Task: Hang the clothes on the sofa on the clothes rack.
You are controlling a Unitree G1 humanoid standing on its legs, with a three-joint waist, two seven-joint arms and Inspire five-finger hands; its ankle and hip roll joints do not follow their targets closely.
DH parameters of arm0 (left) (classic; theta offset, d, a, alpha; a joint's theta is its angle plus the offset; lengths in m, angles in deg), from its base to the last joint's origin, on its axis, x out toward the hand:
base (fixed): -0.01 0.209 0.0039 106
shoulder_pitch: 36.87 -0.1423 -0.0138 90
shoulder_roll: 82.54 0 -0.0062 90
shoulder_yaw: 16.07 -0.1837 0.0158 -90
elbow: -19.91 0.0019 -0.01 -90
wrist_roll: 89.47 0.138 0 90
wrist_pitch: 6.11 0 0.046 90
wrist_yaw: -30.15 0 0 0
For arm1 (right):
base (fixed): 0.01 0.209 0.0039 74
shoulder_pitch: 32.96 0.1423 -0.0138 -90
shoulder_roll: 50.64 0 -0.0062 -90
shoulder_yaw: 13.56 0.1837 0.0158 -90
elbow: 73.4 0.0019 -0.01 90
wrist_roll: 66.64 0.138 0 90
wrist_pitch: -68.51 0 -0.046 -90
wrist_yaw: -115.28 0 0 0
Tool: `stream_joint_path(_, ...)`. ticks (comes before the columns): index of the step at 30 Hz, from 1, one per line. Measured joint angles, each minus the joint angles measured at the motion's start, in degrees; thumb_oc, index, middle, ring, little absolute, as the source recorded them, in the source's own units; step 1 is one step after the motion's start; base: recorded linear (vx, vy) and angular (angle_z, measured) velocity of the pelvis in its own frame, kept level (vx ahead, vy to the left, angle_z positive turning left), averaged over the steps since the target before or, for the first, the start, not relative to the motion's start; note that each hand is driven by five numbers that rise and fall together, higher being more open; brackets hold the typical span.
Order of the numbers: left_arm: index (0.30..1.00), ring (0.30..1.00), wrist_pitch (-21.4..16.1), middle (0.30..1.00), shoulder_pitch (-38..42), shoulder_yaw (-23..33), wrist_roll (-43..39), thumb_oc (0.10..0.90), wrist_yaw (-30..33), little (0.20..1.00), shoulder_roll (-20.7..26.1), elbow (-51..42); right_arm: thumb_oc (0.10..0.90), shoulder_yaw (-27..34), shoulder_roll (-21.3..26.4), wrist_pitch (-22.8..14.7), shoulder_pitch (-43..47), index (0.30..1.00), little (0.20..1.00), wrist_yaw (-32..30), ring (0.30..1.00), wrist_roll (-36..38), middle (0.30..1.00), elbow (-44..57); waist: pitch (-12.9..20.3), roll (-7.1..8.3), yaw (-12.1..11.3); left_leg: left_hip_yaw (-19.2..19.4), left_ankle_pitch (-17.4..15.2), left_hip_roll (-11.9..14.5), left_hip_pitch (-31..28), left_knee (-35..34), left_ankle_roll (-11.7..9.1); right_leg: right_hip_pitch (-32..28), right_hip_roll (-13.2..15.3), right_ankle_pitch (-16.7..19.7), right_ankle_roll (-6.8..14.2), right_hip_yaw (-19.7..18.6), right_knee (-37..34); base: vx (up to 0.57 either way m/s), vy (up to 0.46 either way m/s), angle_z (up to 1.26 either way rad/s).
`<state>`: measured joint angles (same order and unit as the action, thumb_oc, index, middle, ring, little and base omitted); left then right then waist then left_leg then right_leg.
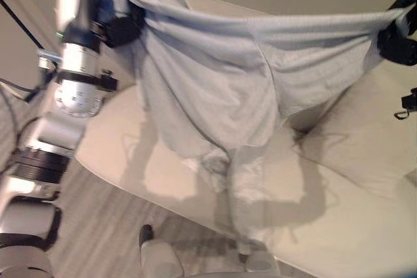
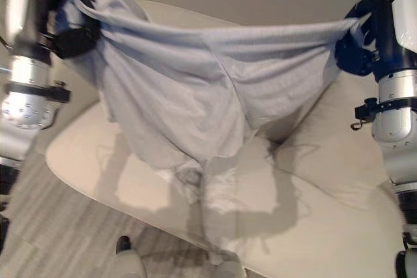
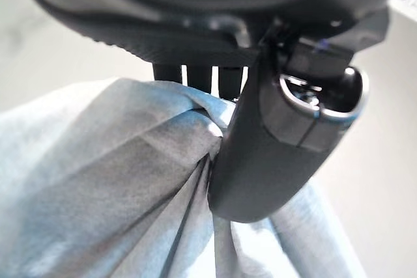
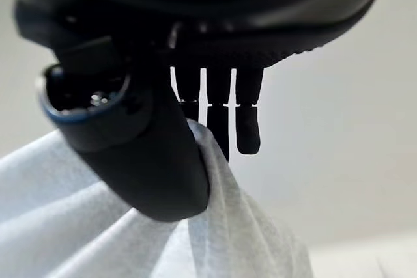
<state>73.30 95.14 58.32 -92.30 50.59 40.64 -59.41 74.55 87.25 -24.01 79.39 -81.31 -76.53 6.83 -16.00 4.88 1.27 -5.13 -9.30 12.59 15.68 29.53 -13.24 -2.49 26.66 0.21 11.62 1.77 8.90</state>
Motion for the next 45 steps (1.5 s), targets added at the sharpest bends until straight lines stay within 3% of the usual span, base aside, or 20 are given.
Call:
stream_joint_path(1, 0.3, 0.3, 1.48, 0.3, 1.08, -2.21, -0.82, 0.4, -1.05, 0.3, 2.21, -0.84, 0.4, 0.63, -1.76, 0.11, 0.26, 0.3, 0.3, 1.44, 0.3, -0.1, 0.3, 0.89, 0.19, -1.17, -0.21, -2.02, -1.71, -2.45, 1.9, -1.98, 4.39, 2.01, 1.23, 3.51, -4.61, 2.37, 0.4, -0.06, 1.202, -0.79)
stream_joint_path(2, 0.3, 0.3, 1.42, 0.3, 1.53, -1.94, -0.88, 0.4, -1.67, 0.3, 2.86, -1.17, 0.4, 0.56, -3.82, -0.24, 0.42, 0.3, 0.3, 1.37, 0.3, -0.46, 0.3, 1.16, -0.23, 0.31, -0.4, 0.05, -1.5, -4.72, 0.54, -2.12, 1.94, 2.66, 3.42, 4.42, -3.72, 2.11, 0.76, -0.02, 0.802, -0.67)
stream_joint_path(3, 0.3, 0.3, 0.98, 0.3, 0.95, -1.27, -1.06, 0.4, -1.29, 0.3, 2.02, -0.73, 0.4, 0.09, -4.09, -0.64, -0.18, 0.3, 0.3, 1.66, 0.3, -0.6, 0.3, 0.76, -0.23, 0.9, -0.93, 2.06, -2.02, -6.73, -0.03, -0.87, 3.1, 2.66, 3.73, 9.35, -3.0, 3.67, -0.56, -0.01, 0.776, -0.38)
stream_joint_path(4, 0.3, 0.3, 0.79, 0.3, -0.35, -0.23, -1.06, 0.4, -1.26, 0.3, 0.55, -0.44, 0.4, 1.2, -5.94, -1.41, -1.36, 0.3, 0.3, 1.38, 0.3, -0.61, 0.3, 1.21, -0.48, 0.59, -1.57, 2.73, -1.49, -7.18, -0.85, -0.64, 3.86, 0.98, 6.19, 13.62, -3.07, 9.88, -0.87, -0.01, 0.573, -0.24)
stream_joint_path(5, 0.3, 0.3, 1.8, 0.3, -0.49, -0.25, -1.09, 0.4, -1.25, 0.3, 0.7, -0.59, 0.4, 0.95, -5.8, -0.45, -0.87, 0.3, 0.3, 2.05, 0.3, -0.6, 0.3, 0.85, -0.43, 0.38, -1.55, 2.64, -1.84, -8.41, -2.82, -3.39, 5.51, 1.3, 5.08, 11.65, -1.25, 10.05, -1.11, -0.04, 0.57, -0.09)
stream_joint_path(6, 0.3, 0.3, 1.89, 0.3, 0.0, -0.1, -1.2, 0.4, -1.16, 0.3, 1.33, -0.84, 0.4, 1.78, -5.65, -0.8, -0.31, 0.3, 0.3, 1.98, 0.3, -0.55, 0.3, 0.94, -0.61, -0.05, -1.66, 3.39, -1.28, -9.18, -2.8, -4.47, 8.62, 2.34, 2.75, 11.84, -1.25, 8.41, 0.02, -0.07, 0.483, -0.08)
stream_joint_path(7, 0.3, 0.3, 1.89, 0.3, -0.04, 0.11, -1.33, 0.4, -1.02, 0.3, 1.27, -1.0, 0.4, 2.1, -5.31, -1.1, 0.26, 0.3, 0.3, 1.92, 0.3, -0.55, 0.3, 0.88, -0.6, -0.2, -2.16, 4.01, -0.37, -9.49, -3.12, -5.96, 10.08, 3.94, 2.54, 11.27, -1.79, 11.01, 1.32, -0.04, 0.374, -0.18)
stream_joint_path(9, 0.3, 0.3, 2.39, 0.3, 0.34, 0.51, -1.29, 0.4, -1.59, 0.3, 0.9, -0.15, 0.4, -0.1, -4.8, -0.88, 5.03, 0.3, 0.3, 1.72, 0.3, -0.48, 0.3, -1.1, -1.08, -2.12, -2.25, 3.06, 3.04, -7.9, -6.69, -13.6, 9.61, 3.45, -3.06, 3.61, 0.59, 10.33, 1.38, -0.02, 0.513, -0.18)
stream_joint_path(10, 0.3, 0.3, 2.43, 0.3, 0.1, 1.12, -1.19, 0.4, -1.76, 0.3, -0.14, -0.41, 0.4, -2.14, -2.79, -0.53, 7.59, 0.3, 0.3, 2.08, 0.3, -0.42, 0.3, -1.72, -0.87, -2.14, -3.28, 4.35, 5.18, -8.51, -9.01, -18.02, 9.88, 1.88, -7.18, 3.1, -0.21, 14.48, -1.43, 0.01, 0.401, -0.22)
stream_joint_path(12, 0.3, 0.3, 2.45, 0.3, 0.18, 1.25, -1.07, 0.4, -2.22, 0.3, -0.01, -1.3, 0.4, -3.65, -1.26, -0.61, 10.96, 0.3, 0.3, 2.09, 0.3, -0.41, 0.3, -2.21, -0.75, -1.96, -3.74, 4.68, 6.77, -8.36, -10.78, -21.61, 8.94, -0.17, -7.83, 3.37, 0.29, 14.28, -5.05, 0.02, 0.34, -0.08)
stream_joint_path(14, 0.3, 0.3, 2.45, 0.3, -1.53, 3.29, -1.03, 0.4, -2.52, 0.3, -3.67, -2.74, 0.4, -3.65, -0.74, -0.5, 13.85, 0.3, 0.3, 2.02, 0.3, -0.2, 0.3, -3.12, -1.01, -2.31, -2.91, 4.49, 9.67, -8.42, -12.75, -24.75, 11.28, 3.19, -8.09, 2.58, 0.57, 8.89, 2.4, 0.04, 0.258, 0.2)
stream_joint_path(15, 0.3, 0.3, 2.85, 0.3, -1.57, 3.1, -0.89, 0.4, -2.92, 0.3, -4.19, -2.76, 0.4, -3.68, -0.57, -0.36, 13.89, 0.3, 0.3, 2.25, 0.3, -0.01, 0.3, -3.16, -1.0, -2.46, -2.37, 4.87, 10.46, -7.68, -13.8, -25.83, 11.62, 6.67, -9.57, -1.17, 1.29, 4.98, 8.18, 0.08, 0.088, 0.06)
stream_joint_path(16, 0.3, 0.3, 2.85, 0.3, -1.57, 3.1, -0.89, 0.4, -2.92, 0.3, -4.19, -2.76, 0.4, -3.68, -0.57, -0.36, 13.89, 0.3, 0.3, 2.25, 0.3, -0.01, 0.3, -3.16, -1.0, -2.46, -2.37, 4.87, 10.46, -7.68, -13.8, -25.83, 11.62, 6.67, -9.57, -1.17, 1.29, 4.98, 8.18, 0.09, 0.03, 0.08)
stream_joint_path(17, 0.3, 0.3, 3.37, 0.3, -1.53, 3.81, -0.86, 0.4, -2.99, 0.3, -4.12, -2.68, 0.4, -3.7, 0.16, -0.72, 14.92, 0.3, 0.3, 2.17, 0.3, 0.07, 0.3, -2.72, -0.77, -1.35, -2.18, 5.25, 10.67, -6.37, -15.17, -27.59, 11.25, 9.0, -17.11, -6.17, -2.36, 1.1, 6.84, 0.09, 0.03, 0.18)
stream_joint_path(18, 0.3, 0.3, 3.49, 0.3, -1.81, 4.18, -0.85, 0.4, -2.96, 0.3, -4.76, -2.61, 0.4, -3.7, 0.99, -0.87, 15.71, 0.3, 0.3, 2.1, 0.3, 0.06, 0.3, -2.68, -0.93, -1.23, -1.29, 4.54, 10.85, -6.85, -15.58, -27.84, 10.92, 7.9, -18.7, -6.77, -6.06, 1.09, 3.45, 0.06, 0.007, 0.4)
stream_joint_path(19, 0.3, 0.3, 3.7, 0.3, -3.0, 4.13, -0.85, 0.4, -3.8, 0.3, -5.54, -3.2, 0.4, -2.5, 1.14, -0.88, 15.73, 0.3, 0.3, 1.2, 0.3, 0.35, 0.3, -2.63, -0.63, -1.97, -0.73, 3.94, 12.18, -6.7, -16.32, -28.32, 9.89, 2.95, -19.25, -3.15, -5.17, 2.12, -3.08, 0.02, 0.005, 0.35)
stream_joint_path(27, 0.3, 0.3, 3.56, 0.3, -4.64, 8.27, -0.84, 0.4, -3.81, 0.3, -4.92, -6.78, 0.4, -1.56, 1.59, -0.5, 13.92, 0.3, 0.3, 1.23, 0.3, 1.17, 0.3, 0.46, -0.47, -2.11, -0.62, 5.82, 12.84, -6.63, -20.52, -32.53, 7.7, -3.22, -19.49, 1.81, -4.38, 1.95, -13.34, 0.09, 0.002, -0.05)
stream_joint_path(38, 0.3, 0.3, 3.91, 0.3, -18.12, 19.19, -0.54, 0.4, -4.22, 0.3, 0.47, -8.35, 0.4, 4.28, 0.93, -2.62, 4.58, 0.3, 0.3, 3.54, 0.3, -1.13, 0.3, 9.71, -0.41, -2.08, -1.26, 6.42, 12.36, -6.98, -21.43, -33.36, 7.12, -3.69, -19.08, 2.55, -3.74, 1.41, -14.16, 0.02, -0.037, -0.01)
stream_joint_path(42, 0.3, 0.3, 4.49, 0.3, -18.48, 20.17, -0.85, 0.4, -4.65, 0.3, 0.15, -6.95, 0.4, 4.9, 1.06, -3.81, 4.1, 0.3, 0.3, 3.82, 0.3, -1.16, 0.3, 10.89, -0.82, -0.98, -2.3, 6.65, 11.3, -7.55, -11.8, -18.66, 5.4, -0.07, -18.38, 1.21, -4.96, 1.53, -10.43, -0.05, 0.005, 0.06)
stream_joint_path(45, 0.3, 0.3, 4.37, 0.3, -19.77, 20.26, -0.89, 0.4, -4.87, 0.3, -0.03, -6.64, 0.4, 4.9, 0.9, -4.29, 3.62, 0.3, 0.3, 4.31, 0.3, -1.62, 0.3, 10.84, -1.1, -1.0, -2.9, 6.66, 11.75, -7.44, -11.62, -13.43, 4.68, -2.37, -18.29, 0.37, -5.68, 1.81, -10.67, 0.03, 0.05, 0.07)
